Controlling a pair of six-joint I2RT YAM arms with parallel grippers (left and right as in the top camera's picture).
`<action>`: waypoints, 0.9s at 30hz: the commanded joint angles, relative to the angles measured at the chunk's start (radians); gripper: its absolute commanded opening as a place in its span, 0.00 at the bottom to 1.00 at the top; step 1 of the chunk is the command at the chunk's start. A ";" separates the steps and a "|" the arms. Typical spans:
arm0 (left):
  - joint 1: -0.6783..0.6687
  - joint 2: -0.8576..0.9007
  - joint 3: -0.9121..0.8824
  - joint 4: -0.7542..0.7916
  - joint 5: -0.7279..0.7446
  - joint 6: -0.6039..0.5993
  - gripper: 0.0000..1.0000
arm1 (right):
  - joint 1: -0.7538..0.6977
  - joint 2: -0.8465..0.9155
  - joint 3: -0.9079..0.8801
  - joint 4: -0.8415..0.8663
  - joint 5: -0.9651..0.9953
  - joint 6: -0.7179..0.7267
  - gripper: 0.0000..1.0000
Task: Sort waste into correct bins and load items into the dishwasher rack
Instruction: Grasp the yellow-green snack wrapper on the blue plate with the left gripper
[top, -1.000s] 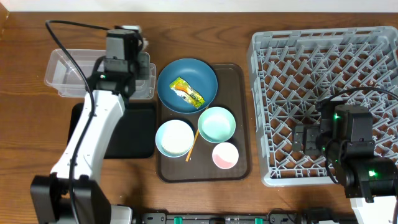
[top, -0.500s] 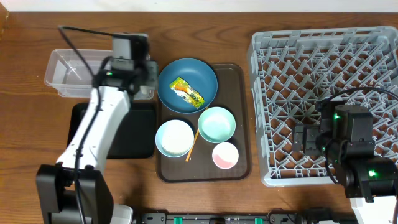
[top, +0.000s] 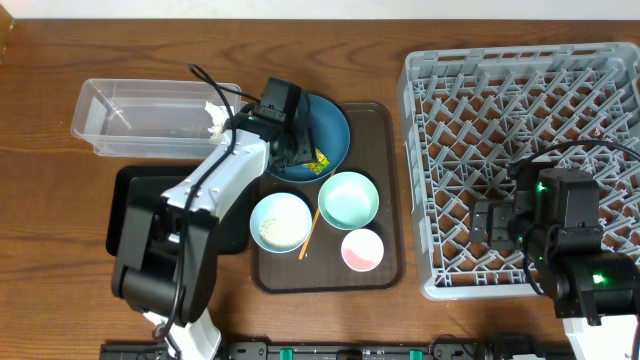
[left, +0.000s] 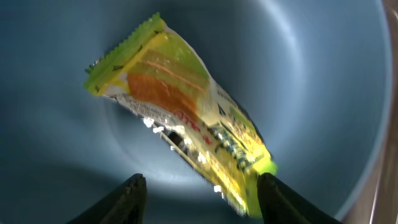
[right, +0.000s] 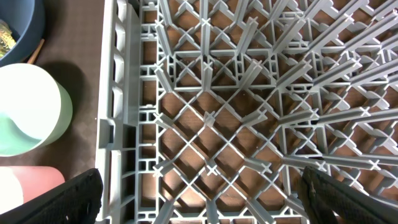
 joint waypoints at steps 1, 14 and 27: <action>0.002 0.026 0.003 0.030 0.008 -0.085 0.61 | -0.001 0.005 0.018 -0.002 -0.004 0.010 0.99; 0.002 0.135 0.003 0.066 0.009 -0.088 0.57 | -0.001 0.005 0.018 -0.002 -0.004 0.021 0.99; 0.010 0.035 0.005 0.068 -0.001 0.020 0.06 | -0.001 0.005 0.018 -0.002 -0.003 0.021 0.99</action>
